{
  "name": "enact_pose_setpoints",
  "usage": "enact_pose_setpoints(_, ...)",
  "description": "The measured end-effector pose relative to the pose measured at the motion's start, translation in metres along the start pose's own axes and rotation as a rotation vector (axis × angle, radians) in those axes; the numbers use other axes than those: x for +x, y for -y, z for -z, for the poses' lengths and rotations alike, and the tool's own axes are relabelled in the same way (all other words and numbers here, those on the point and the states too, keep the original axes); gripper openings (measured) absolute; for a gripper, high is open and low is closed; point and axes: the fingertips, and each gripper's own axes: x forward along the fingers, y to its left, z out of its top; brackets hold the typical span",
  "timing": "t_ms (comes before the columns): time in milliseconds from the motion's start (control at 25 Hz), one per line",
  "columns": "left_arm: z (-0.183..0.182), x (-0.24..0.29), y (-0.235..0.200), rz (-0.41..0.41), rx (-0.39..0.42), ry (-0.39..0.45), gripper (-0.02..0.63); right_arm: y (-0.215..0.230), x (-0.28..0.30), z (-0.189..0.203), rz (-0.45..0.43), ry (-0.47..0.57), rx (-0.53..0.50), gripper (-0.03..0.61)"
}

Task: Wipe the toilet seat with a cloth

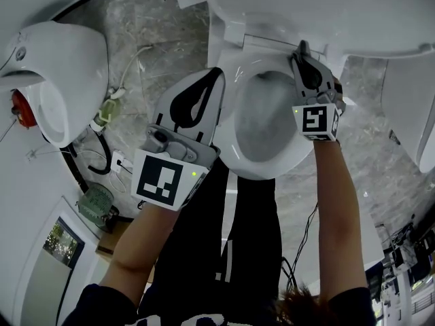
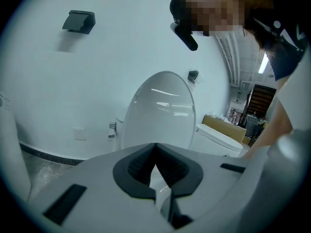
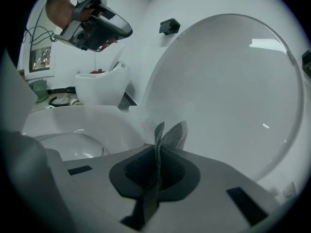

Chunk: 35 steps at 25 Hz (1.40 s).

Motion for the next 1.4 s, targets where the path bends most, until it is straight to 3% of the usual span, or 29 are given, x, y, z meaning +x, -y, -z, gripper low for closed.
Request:
enact_pose_setpoints(840,0.009,0.007,0.022,0.030,0.026,-0.023,0.011,0.007,-0.038,0.047,-0.157,-0.035,-0.186,0.028)
enact_pose_setpoints(1200,0.016,0.001,0.027,0.055,0.056,-0.045,0.011,0.005,-0.052,0.061,-0.190,-0.052,-0.177,0.028)
enact_pose_setpoints(1400,0.008,0.002,0.029,0.035,0.023,-0.021,0.011,0.003,-0.062,0.067,-0.178,-0.059,-0.142,0.028)
